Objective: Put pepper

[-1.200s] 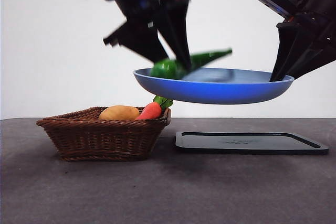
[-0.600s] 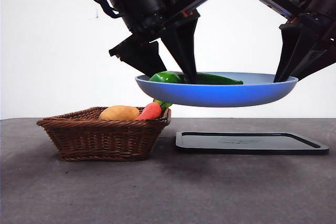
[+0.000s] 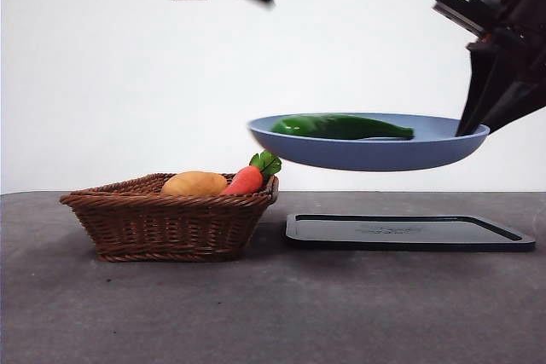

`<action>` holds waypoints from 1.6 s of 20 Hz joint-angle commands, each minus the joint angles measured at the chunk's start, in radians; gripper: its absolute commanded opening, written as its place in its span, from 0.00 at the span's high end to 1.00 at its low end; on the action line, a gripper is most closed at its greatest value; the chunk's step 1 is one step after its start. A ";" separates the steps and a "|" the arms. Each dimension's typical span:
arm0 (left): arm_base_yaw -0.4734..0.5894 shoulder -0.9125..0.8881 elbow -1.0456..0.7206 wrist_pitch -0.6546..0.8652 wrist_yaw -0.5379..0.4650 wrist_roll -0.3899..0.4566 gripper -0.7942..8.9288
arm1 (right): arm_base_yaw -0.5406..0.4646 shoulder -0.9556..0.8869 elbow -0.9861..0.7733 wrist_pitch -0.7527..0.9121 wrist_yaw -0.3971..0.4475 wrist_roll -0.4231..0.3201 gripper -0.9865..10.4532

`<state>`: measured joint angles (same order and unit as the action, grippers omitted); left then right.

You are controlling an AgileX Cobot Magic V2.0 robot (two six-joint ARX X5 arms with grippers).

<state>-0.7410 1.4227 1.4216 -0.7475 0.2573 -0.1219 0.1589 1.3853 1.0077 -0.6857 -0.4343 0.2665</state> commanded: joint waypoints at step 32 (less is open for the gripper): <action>-0.010 -0.270 0.026 -0.022 0.005 0.018 0.68 | -0.212 0.406 0.245 0.106 0.008 0.029 0.77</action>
<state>-0.7414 1.1435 1.4258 -0.7746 0.2573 -0.1150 -0.0483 1.8030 1.2304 -0.5869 -0.4263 0.3176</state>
